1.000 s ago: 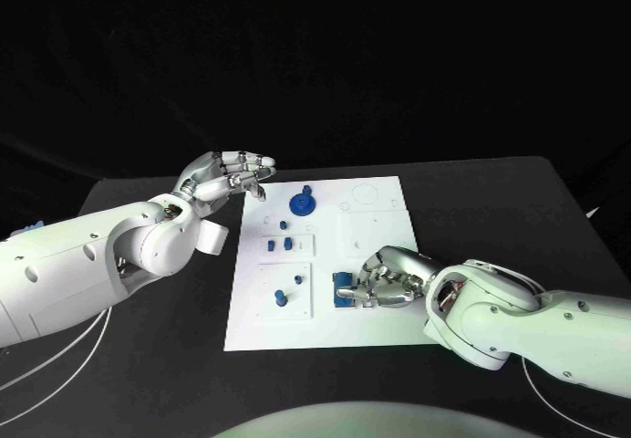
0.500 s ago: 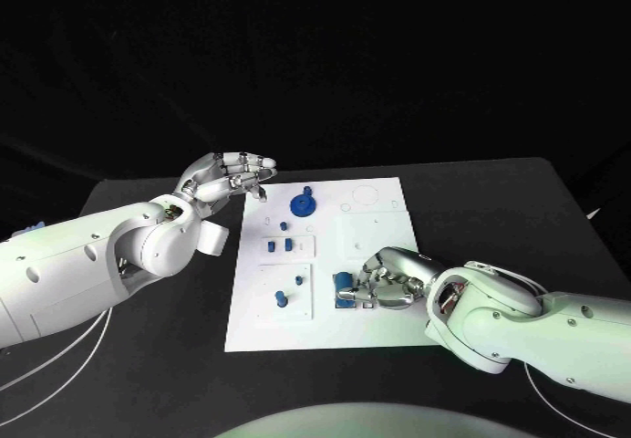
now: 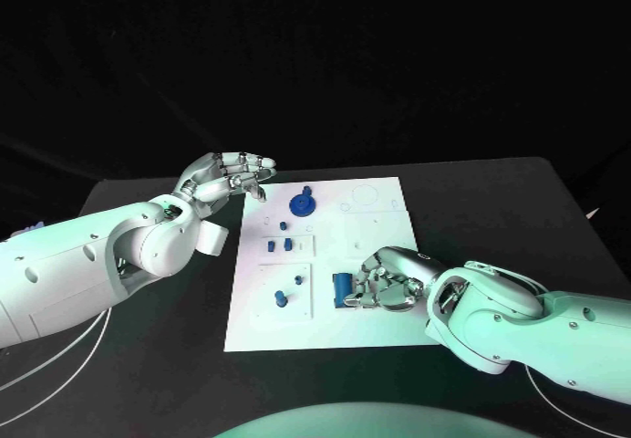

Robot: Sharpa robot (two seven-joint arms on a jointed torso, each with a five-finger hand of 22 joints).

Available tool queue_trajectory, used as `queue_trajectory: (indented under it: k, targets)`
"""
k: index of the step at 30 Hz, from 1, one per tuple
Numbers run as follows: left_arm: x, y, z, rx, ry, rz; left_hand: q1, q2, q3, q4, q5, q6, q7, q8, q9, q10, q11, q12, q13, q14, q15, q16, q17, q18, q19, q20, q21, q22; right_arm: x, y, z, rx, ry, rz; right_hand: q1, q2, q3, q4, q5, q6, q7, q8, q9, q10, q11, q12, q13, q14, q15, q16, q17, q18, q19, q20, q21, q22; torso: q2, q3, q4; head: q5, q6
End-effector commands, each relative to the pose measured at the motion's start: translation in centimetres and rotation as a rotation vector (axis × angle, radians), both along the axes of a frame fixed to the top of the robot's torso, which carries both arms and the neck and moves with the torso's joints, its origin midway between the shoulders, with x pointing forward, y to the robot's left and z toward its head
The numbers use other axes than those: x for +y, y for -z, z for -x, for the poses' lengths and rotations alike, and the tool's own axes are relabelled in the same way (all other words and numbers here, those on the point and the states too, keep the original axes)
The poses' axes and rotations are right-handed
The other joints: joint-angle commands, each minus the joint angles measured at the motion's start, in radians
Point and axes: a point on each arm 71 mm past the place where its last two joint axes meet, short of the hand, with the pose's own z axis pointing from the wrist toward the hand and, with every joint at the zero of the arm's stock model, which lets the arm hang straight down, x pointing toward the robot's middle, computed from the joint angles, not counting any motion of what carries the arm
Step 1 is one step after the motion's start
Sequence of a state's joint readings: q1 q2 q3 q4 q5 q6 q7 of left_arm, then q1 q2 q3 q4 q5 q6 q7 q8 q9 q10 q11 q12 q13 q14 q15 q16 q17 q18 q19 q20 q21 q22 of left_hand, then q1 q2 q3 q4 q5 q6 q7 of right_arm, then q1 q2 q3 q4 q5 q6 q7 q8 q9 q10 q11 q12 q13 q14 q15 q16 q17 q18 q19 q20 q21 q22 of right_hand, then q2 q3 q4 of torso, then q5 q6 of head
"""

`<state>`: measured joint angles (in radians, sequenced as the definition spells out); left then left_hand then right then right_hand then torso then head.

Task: Assemble the parts on the task board

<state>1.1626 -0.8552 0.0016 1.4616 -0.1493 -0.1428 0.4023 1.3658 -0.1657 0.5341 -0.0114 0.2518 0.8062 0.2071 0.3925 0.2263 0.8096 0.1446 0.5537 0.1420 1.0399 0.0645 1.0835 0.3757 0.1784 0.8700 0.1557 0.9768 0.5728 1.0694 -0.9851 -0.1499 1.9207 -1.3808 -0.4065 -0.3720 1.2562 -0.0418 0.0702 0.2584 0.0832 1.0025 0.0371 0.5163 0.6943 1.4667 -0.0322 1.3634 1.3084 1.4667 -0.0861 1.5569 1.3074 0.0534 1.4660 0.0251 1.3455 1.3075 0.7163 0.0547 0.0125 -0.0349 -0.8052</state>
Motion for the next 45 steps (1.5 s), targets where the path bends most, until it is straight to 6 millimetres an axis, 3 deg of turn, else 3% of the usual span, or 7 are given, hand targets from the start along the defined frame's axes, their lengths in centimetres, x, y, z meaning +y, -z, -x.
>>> queue_trajectory:
  k: [1, 14, 19, 29, 34, 38, 45]
  targets:
    - [-0.2, -0.1, 0.1, -0.003, 0.019, 0.008, -0.002, 0.004, 0.003, -0.001, 0.005, -0.009, 0.001, 0.004, 0.0, -0.008, 0.002, 0.003, 0.001, -0.005, 0.001, 0.004, -0.001, 0.006, -0.004, 0.001, -0.004, 0.0, 0.0, 0.0, 0.0, -0.021, -0.011, 0.029, 0.01, 0.002, 0.004, 0.0, -0.005, 0.004, -0.005, -0.005, -0.001, 0.033, -0.006, 0.005, 0.131, 0.098, -0.008, 0.003, 0.233, -0.011, 0.039, -0.007, 0.005, 0.208, 0.0, -0.0006, 0.001, -0.001, 0.0]
    - [-0.2, -0.1, 0.1, -0.003, 0.02, 0.008, -0.002, 0.004, 0.003, -0.001, 0.005, -0.009, 0.001, 0.004, 0.0, -0.008, 0.002, 0.003, 0.001, -0.005, 0.001, 0.004, -0.001, 0.006, -0.004, 0.001, -0.004, 0.0, -0.2, -0.1, 0.0, -0.037, -0.008, 0.025, 0.024, -0.011, 0.011, -0.002, -0.009, 0.007, -0.007, -0.005, -0.003, 0.034, -0.007, 0.007, 0.133, 0.098, -0.009, 0.002, 0.232, -0.012, 0.039, -0.008, 0.005, 0.208, 0.0, -0.0003, 0.0003, -0.002, 0.002]
    - [-0.2, -0.1, 0.1, -0.003, 0.018, 0.007, -0.002, 0.004, 0.003, -0.001, 0.005, -0.009, 0.001, 0.004, 0.0, -0.008, 0.002, 0.003, 0.001, -0.005, 0.001, 0.004, -0.001, 0.006, -0.004, 0.001, -0.004, 0.0, -0.8, -0.8, 0.0, -0.079, 0.018, -0.015, 0.031, -0.017, 0.021, 0.002, 0.009, 0.006, -0.006, -0.008, -0.005, 0.035, -0.007, 0.008, 0.134, 0.097, -0.01, 0.001, 0.229, -0.011, 0.038, -0.008, 0.0, 0.207, -0.001, -0.0018, -0.0008, -0.006, 0.003]
    - [-0.2, 0.0, 0.0, -0.003, 0.017, 0.007, -0.002, 0.004, 0.003, -0.001, 0.005, -0.009, 0.001, 0.004, 0.0, -0.008, 0.002, 0.003, 0.001, -0.005, 0.001, 0.004, -0.001, 0.006, -0.004, 0.001, -0.004, 0.0, -4.2, -3.4, -0.5, -0.144, 0.092, -0.089, 0.035, -0.033, 0.037, 0.018, 0.024, -0.023, 0.01, -0.035, -0.018, 0.025, 0.006, -0.011, 0.124, 0.094, -0.001, -0.004, 0.216, -0.006, 0.027, -0.003, -0.031, 0.199, -0.002, -0.0009, -0.0025, -0.016, 0.012]
    - [-0.2, 0.0, 0.1, -0.003, 0.017, 0.007, -0.001, 0.004, 0.003, -0.002, 0.005, -0.01, 0.002, 0.006, 0.0, -0.009, 0.003, 0.005, 0.001, -0.006, 0.001, 0.005, -0.001, 0.006, -0.003, 0.002, -0.002, 0.0, -6.4, -3.4, -0.5, -0.115, 0.12, -0.014, 0.029, -0.04, 0.039, 0.026, 0.017, -0.027, 0.016, -0.045, -0.023, 0.018, 0.011, -0.025, 0.116, 0.093, 0.004, -0.007, 0.208, -0.004, 0.024, 0.001, -0.042, 0.196, -0.001, -0.0012, -0.0012, -0.021, 0.015]
    - [-0.1, 0.0, 0.1, -0.002, 0.015, 0.007, -0.001, 0.004, 0.003, -0.002, 0.005, -0.01, 0.002, 0.006, 0.0, -0.009, 0.003, 0.005, 0.001, -0.006, 0.001, 0.005, -0.001, 0.006, -0.003, 0.002, -0.002, 0.0, -7.8, -3.1, -0.4, -0.095, 0.131, 0.061, 0.025, -0.045, 0.044, 0.028, 0.017, -0.036, 0.022, -0.06, -0.032, 0.013, 0.016, -0.035, 0.111, 0.091, 0.009, -0.01, 0.202, -0.003, 0.021, 0.005, -0.05, 0.194, -0.001, -0.0004, -0.0041, -0.026, 0.015]
    - [-0.1, 0.1, 0.1, -0.002, 0.016, 0.007, -0.001, 0.004, 0.003, -0.002, 0.005, -0.01, 0.002, 0.006, 0.0, -0.009, 0.003, 0.005, 0.001, -0.006, 0.001, 0.005, -0.001, 0.006, -0.003, 0.002, -0.002, 0.0, -9.1, -2.4, -0.1, -0.083, 0.132, 0.177, 0.018, -0.049, 0.048, 0.029, 0.009, -0.041, 0.03, -0.08, -0.043, 0.009, 0.023, -0.045, 0.105, 0.09, 0.014, -0.013, 0.195, -0.001, 0.018, 0.01, -0.057, 0.193, -0.001, -0.0003, -0.0039, -0.037, 0.019]
